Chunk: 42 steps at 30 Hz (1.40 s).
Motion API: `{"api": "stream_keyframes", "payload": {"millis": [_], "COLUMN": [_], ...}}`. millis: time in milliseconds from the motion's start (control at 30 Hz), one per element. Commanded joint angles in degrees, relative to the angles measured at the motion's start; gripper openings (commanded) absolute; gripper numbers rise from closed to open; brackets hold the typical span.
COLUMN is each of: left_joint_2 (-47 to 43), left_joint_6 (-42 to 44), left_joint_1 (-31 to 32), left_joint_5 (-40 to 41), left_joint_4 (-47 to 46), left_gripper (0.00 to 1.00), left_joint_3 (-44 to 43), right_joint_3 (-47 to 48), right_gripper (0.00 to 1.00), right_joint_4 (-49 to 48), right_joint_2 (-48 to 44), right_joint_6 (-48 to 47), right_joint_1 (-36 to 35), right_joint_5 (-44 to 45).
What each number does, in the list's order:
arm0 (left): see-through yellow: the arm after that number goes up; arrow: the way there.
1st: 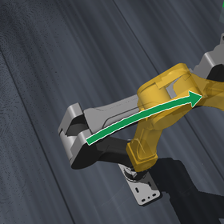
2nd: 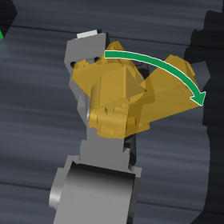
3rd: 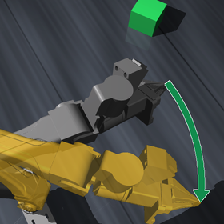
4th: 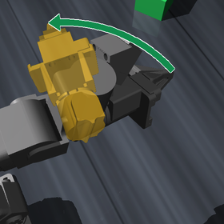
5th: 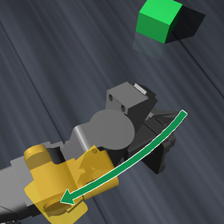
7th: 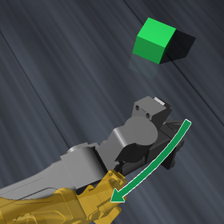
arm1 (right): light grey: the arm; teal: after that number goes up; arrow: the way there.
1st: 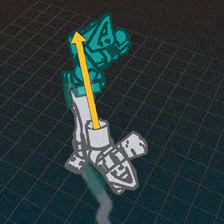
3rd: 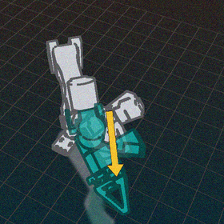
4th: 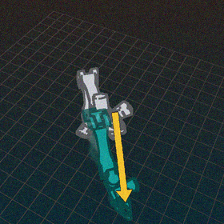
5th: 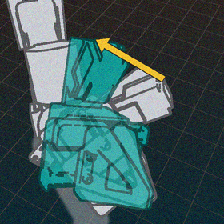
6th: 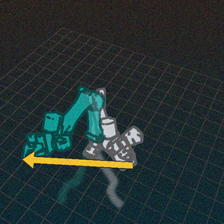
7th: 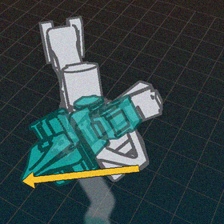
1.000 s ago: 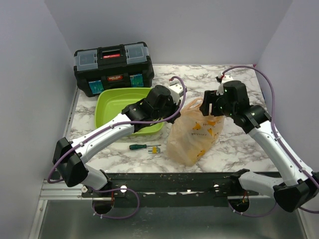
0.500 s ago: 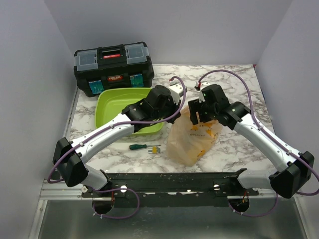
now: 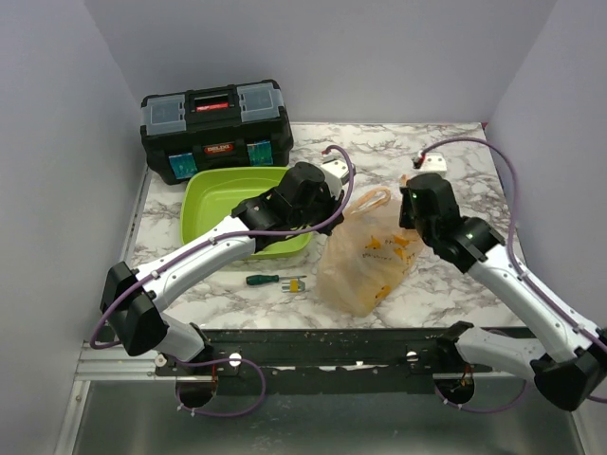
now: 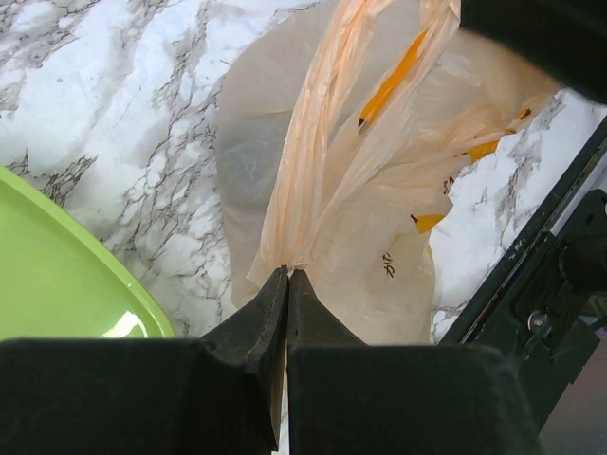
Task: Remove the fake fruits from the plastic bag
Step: Adjust the plastic bag at the center of the board.
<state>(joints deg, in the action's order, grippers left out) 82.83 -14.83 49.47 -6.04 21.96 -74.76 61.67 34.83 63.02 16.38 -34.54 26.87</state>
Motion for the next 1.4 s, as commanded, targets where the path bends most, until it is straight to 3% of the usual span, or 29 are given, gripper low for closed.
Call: {"api": "stream_keyframes", "payload": {"millis": [0, 133, 300, 467, 600, 800, 867, 1000, 1100, 1200, 1367], "left_joint_2": [-1.57, -2.83, -4.76, -7.86, -9.22, -11.71, -12.87, -12.93, -9.96, -3.03, 9.3], "left_joint_6": [-0.46, -0.46, -0.29, 2.07, -0.6, -9.93, -11.99, -14.44, -9.97, -3.24, -2.23], "left_joint_1": [0.1, 0.1, 0.09, 0.07, 0.1, 0.46, 2.08, 10.01, 16.95, 20.87, 21.37], "left_joint_5": [1.47, 1.28, -0.3, -6.07, -9.9, -5.69, -1.71, 17.62, 32.07, 43.8, 52.56], "left_joint_4": [-0.18, -1.56, -4.15, -8.74, -5.94, 5.6, 8.59, 9.48, 3.57, 1.78, 9.85], "left_gripper": [0.0, 0.0, 0.0, 0.01, 0.23, 0.57, 0.6, 0.74, 0.99, 0.99, 0.99], "left_joint_3": [-0.12, 1.22, 2.94, 5.67, 4.88, -0.46, -2.28, -4.46, -4.92, -9.89, -25.05], "right_joint_3": [-2.16, -4.33, -6.73, -6.62, -4.98, -6.59, -7.06, -7.48, -6.46, -5.03, -4.18], "right_gripper": [0.01, 0.01, 0.01, 0.01, 0.01, 0.01, 0.01, 0.01, 0.01, 0.01, 0.01], "right_joint_4": [-4.06, -4.28, -6.73, -5.25, -3.37, -5.04, -5.46, -5.24, -5.3, -5.39, -5.55], "right_joint_2": [-7.32, -15.11, -24.75, -24.37, -21.89, -23.13, -23.76, -24.04, -22.77, -21.9, -22.83], "right_joint_6": [9.72, 16.88, 21.67, 22.07, 21.78, 22.04, 22.43, 25.35, 25.27, 24.86, 24.41], "right_joint_1": [-0.17, -0.17, -0.17, -0.12, -0.17, -0.13, -0.13, -0.13, -0.17, -0.09, -0.13], "right_joint_5": [11.46, 17.64, 17.81, 17.23, 13.4, 6.85, 6.27, 7.92, 6.84, 4.81, 3.68]}}
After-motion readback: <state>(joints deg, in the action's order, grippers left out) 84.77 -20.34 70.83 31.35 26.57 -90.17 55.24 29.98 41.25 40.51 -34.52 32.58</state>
